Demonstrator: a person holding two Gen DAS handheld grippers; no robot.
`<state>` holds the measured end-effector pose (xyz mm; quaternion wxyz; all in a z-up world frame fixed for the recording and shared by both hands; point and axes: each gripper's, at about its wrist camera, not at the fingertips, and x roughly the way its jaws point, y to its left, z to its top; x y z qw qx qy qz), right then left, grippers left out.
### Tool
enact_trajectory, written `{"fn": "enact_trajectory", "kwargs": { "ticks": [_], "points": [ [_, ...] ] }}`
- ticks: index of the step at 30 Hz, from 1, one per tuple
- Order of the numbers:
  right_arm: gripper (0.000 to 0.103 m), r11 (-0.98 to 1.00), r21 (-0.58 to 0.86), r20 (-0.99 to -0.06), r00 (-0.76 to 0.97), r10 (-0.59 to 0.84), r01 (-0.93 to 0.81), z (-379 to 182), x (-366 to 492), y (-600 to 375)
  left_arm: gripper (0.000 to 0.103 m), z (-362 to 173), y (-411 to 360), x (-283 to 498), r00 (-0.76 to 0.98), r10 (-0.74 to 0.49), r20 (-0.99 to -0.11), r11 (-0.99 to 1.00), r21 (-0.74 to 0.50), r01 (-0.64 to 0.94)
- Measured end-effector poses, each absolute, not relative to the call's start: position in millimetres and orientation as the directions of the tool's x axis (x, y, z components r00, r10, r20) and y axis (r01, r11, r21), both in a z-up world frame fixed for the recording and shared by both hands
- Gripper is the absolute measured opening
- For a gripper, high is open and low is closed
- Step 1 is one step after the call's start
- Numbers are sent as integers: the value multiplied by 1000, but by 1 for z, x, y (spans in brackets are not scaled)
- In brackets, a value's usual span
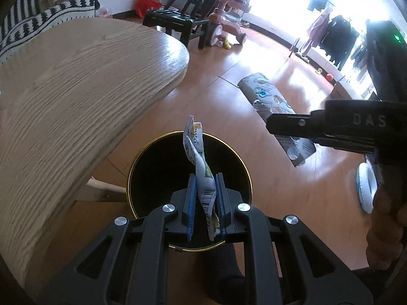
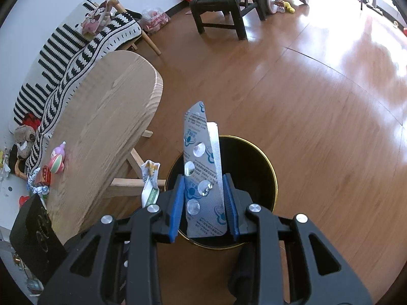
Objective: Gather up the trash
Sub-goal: 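Carry both items to the black bin and open both tools over it, then grasp the yellow-green snack bag with the left tool while the right tool grasps the plush toy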
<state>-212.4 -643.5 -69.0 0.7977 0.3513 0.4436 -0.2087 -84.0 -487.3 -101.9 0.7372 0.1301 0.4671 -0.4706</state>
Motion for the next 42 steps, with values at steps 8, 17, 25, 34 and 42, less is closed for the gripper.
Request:
{"fn": "enact_trajectory", "kwargs": {
  "ticks": [8, 17, 25, 34, 42],
  "points": [
    [44, 671, 381, -850, 526, -16, 636, -66, -208, -641, 28, -97, -477, -93, 127, -580, -805, 526, -251, 812],
    [81, 694, 366, -801, 590, -104, 620, -28, -206, -625, 85, -64, -448, -102, 175, -627, -759, 528, -249, 812],
    [91, 847, 230, -742, 650, -166, 480, 13, -159, -541, 94, -12, -355, -85, 334, -600, -726, 628, -169, 760],
    [93, 944, 232, -720, 694, 6, 233, 34, -73, -422, 94, 9, -205, -22, 626, -363, -690, 856, 18, 516],
    [94, 947, 232, -743, 669, 25, 222, 21, 2, -379, 94, 11, -88, 17, 640, -300, -707, 922, -43, 384]
  ]
}}
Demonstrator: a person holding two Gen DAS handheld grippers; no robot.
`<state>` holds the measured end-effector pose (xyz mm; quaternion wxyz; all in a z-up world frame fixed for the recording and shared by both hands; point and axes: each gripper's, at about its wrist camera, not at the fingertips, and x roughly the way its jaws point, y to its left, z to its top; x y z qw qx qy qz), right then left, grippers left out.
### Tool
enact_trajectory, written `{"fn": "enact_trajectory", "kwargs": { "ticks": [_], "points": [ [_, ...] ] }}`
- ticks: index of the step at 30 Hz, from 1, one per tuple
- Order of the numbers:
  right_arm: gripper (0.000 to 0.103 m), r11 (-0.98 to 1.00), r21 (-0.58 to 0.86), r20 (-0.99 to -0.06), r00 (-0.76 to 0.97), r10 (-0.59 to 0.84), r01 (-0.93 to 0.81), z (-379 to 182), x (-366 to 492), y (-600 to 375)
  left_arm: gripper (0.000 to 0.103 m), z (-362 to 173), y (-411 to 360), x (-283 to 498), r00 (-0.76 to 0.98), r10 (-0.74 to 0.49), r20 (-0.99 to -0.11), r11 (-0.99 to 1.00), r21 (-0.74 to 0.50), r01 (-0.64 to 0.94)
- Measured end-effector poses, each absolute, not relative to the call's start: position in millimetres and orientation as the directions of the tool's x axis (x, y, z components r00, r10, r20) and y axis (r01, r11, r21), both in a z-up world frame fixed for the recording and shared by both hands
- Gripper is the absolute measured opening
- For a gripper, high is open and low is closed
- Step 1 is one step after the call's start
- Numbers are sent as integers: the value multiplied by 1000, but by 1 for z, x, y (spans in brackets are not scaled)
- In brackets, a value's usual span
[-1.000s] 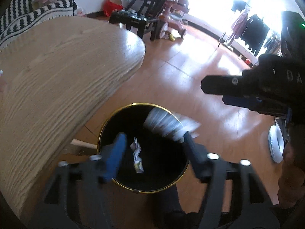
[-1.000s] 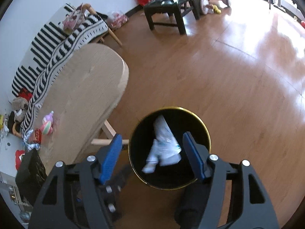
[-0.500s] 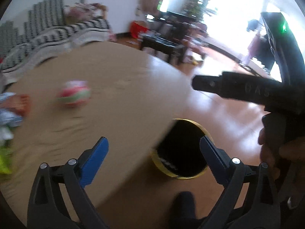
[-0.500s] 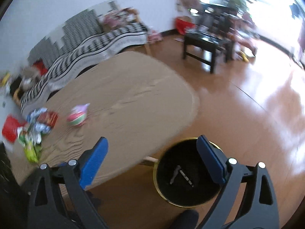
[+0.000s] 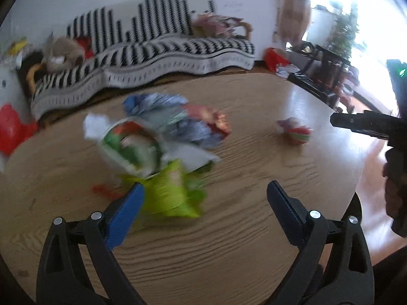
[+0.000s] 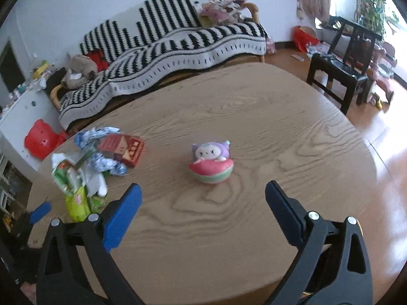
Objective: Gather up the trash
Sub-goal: 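Grasp the yellow-green snack bag with the left tool while the right tool grasps the plush toy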
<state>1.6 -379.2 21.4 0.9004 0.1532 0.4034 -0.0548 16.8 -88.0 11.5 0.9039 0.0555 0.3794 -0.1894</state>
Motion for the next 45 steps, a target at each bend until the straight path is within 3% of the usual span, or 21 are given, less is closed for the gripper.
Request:
{"fn": "enact_trajectory", "kwargs": {
  "ticks": [7, 17, 21, 23, 25, 27, 28, 29, 34, 45],
  "points": [
    [94, 943, 194, -803, 596, -4, 269, -19, 52, -376, 94, -9, -41, 43, 634, -269, -725, 948, -82, 309],
    [94, 966, 66, -836, 542, -84, 252, -53, 84, -372, 94, -42, -56, 68, 587, -234, -775, 952, -61, 299],
    [94, 966, 90, -841, 538, -58, 244, -58, 91, -372, 93, -49, -56, 73, 579, -238, -780, 957, -86, 278],
    [91, 966, 93, -843, 535, -54, 243, -60, 93, -370, 90, -49, -55, 73, 583, -231, -778, 961, -88, 264],
    [78, 967, 94, -848, 528, -47, 238, -62, 95, -367, 80, -50, -55, 73, 576, -246, -780, 958, -104, 268],
    [72, 966, 87, -854, 517, -52, 242, -66, 96, -366, 71, -52, -55, 74, 573, -243, -783, 960, -107, 260],
    [59, 966, 71, -854, 515, -69, 247, -66, 96, -364, 65, -53, -56, 74, 571, -230, -788, 963, -100, 250],
    [55, 967, 59, -850, 520, -82, 247, -66, 95, -365, 65, -53, -55, 74, 571, -224, -790, 965, -96, 246],
    [47, 964, 107, -843, 536, -43, 245, -57, 88, -368, 57, -43, -57, 63, 581, -215, -785, 964, -75, 255],
    [46, 974, 111, -793, 609, -34, 199, -21, 57, -363, 56, -13, -53, 42, 610, -234, -758, 965, -101, 244]
  ]
}}
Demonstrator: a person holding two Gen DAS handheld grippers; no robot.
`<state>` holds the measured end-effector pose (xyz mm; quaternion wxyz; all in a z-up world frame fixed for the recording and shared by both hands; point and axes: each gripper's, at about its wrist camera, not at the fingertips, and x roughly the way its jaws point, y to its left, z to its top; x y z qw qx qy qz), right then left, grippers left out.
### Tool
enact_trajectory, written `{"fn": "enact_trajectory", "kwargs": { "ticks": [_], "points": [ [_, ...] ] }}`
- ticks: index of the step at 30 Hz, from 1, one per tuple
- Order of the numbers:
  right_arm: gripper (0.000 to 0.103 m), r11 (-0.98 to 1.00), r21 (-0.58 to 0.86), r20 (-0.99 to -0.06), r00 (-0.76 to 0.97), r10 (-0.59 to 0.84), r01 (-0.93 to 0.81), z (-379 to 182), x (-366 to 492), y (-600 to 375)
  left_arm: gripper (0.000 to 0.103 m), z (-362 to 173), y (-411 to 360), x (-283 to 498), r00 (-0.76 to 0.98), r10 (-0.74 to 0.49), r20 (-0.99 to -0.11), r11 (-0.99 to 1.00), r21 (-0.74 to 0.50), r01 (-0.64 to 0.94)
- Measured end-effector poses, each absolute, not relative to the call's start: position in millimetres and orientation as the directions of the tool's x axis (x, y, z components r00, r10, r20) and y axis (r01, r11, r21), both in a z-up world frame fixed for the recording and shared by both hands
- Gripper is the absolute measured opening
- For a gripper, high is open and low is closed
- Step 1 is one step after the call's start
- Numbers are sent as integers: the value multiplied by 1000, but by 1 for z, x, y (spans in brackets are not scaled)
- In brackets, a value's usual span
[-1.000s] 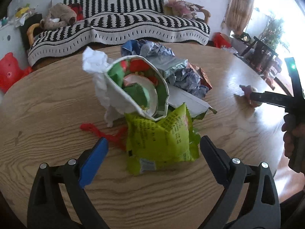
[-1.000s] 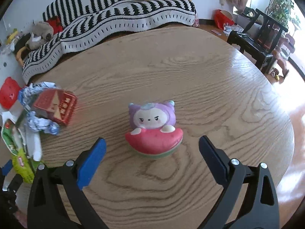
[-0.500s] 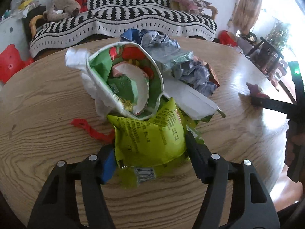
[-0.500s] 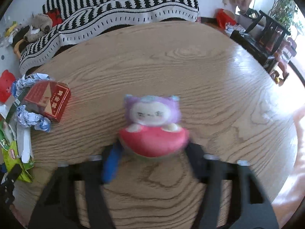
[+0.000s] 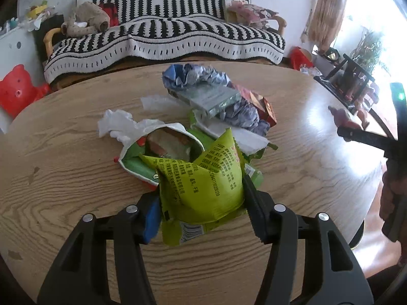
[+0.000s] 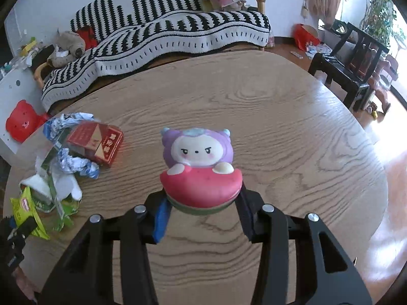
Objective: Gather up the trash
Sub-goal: 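Grasp the yellow-green snack bag with the left tool while the right tool grasps the plush toy, then carry the snack bag and plush toy to the bin and release both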
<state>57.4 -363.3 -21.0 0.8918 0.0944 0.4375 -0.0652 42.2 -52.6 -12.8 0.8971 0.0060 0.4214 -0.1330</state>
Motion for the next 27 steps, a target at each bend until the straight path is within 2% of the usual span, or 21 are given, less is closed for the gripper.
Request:
{"fn": "enact_trajectory", "kwargs": {
  "ticks": [17, 27],
  "points": [
    [46, 973, 155, -779, 628, 13, 173, -6, 32, -363, 56, 35, -28, 44, 684, -286, -671, 958, -182, 221],
    [46, 976, 170, -774, 631, 46, 138, 2, 13, -359, 56, 39, -82, 36, 652, -361, -667, 925, -166, 343]
  ]
}}
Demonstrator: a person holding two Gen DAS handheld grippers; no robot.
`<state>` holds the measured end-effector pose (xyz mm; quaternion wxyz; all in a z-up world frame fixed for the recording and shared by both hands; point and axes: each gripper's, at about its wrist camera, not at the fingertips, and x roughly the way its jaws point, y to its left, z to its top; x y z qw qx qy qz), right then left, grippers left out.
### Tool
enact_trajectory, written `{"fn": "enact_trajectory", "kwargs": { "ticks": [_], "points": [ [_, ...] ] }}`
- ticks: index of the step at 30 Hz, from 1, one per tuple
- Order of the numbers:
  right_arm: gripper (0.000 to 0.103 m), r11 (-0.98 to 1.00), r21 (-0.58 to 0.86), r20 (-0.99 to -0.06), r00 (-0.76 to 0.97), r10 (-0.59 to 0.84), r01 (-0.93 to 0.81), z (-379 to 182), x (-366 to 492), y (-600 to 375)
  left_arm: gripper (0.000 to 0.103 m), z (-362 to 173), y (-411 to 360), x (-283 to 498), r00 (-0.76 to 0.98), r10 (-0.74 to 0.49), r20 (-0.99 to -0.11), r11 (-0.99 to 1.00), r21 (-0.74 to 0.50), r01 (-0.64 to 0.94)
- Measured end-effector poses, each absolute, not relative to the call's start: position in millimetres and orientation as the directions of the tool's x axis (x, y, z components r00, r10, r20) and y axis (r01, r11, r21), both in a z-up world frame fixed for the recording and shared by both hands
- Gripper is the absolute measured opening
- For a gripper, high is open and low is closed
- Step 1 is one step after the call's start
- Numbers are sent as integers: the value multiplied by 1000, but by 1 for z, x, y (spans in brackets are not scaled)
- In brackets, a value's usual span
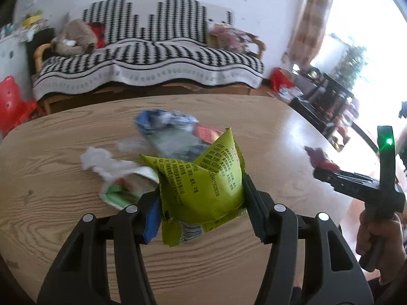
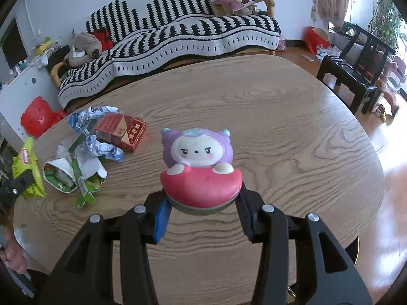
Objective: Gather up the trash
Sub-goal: 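Carry the snack bag and plush toy to the bin and release both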
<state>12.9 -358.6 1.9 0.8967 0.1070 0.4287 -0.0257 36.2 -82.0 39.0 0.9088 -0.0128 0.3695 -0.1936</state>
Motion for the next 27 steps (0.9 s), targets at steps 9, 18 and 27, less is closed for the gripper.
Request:
{"fn": "enact_trajectory", "kwargs": {
  "ticks": [9, 18, 27],
  "points": [
    [46, 957, 182, -776, 631, 0, 224, 3, -27, -410, 56, 27, -186, 15, 563, -473, -678, 839, -153, 522],
    [46, 893, 226, -776, 626, -76, 389, 0, -102, -503, 56, 4, -302, -22, 427, -585, -689, 711, -184, 678],
    [46, 790, 273, -806, 579, -124, 548, -25, -176, -589, 56, -31, -400, -72, 226, -659, -717, 547, -251, 799]
  ]
}}
